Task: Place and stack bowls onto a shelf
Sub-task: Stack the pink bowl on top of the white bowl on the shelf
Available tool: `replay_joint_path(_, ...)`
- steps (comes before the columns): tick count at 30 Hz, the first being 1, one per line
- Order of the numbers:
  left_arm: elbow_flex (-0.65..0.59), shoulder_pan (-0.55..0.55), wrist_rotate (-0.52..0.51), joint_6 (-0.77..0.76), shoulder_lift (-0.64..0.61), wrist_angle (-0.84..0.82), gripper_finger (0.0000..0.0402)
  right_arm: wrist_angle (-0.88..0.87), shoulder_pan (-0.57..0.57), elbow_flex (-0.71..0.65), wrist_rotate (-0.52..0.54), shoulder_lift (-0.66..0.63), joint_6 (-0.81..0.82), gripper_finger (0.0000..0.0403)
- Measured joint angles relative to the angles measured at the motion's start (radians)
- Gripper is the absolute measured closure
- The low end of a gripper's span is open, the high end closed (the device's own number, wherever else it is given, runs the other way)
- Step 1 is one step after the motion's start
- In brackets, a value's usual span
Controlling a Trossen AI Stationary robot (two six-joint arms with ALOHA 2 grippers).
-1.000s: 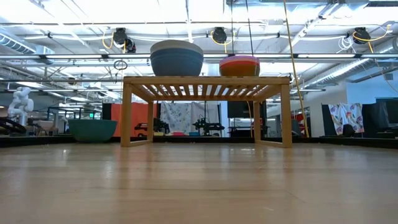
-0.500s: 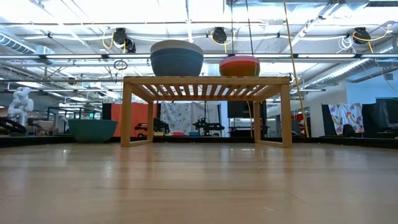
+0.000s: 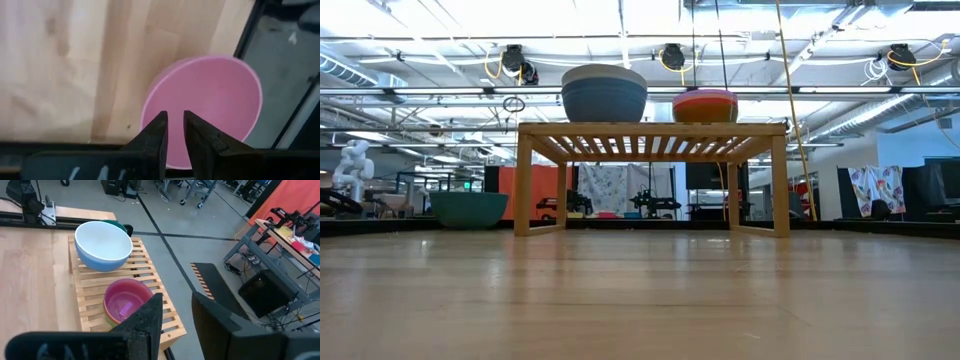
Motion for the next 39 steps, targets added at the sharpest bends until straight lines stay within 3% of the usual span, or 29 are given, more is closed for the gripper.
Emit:
replay_joint_path(10, -0.109, -0.07, 0.022, 0.095, 0.0, 0.078, 0.0334, 0.0, 0.0, 0.0, 0.0, -0.003, 0.002, 0.0303)
replay_joint_path(18, -0.197, -0.103, 0.008, 0.053, 0.0, 0.13, 0.0334, 0.0, 0.0, 0.0, 0.0, -0.003, 0.001, 0.0303)
replay_joint_path(32, -0.211, -0.102, -0.013, 0.039, 0.0, 0.142, 0.0334, 0.0, 0.0, 0.0, 0.0, -0.003, 0.0, 0.0303)
replay_joint_path(39, -0.232, -0.109, -0.11, -0.004, 0.001, 0.191, 0.0334, 0.0, 0.0, 0.0, 0.0, -0.003, 0.0, 0.0303)
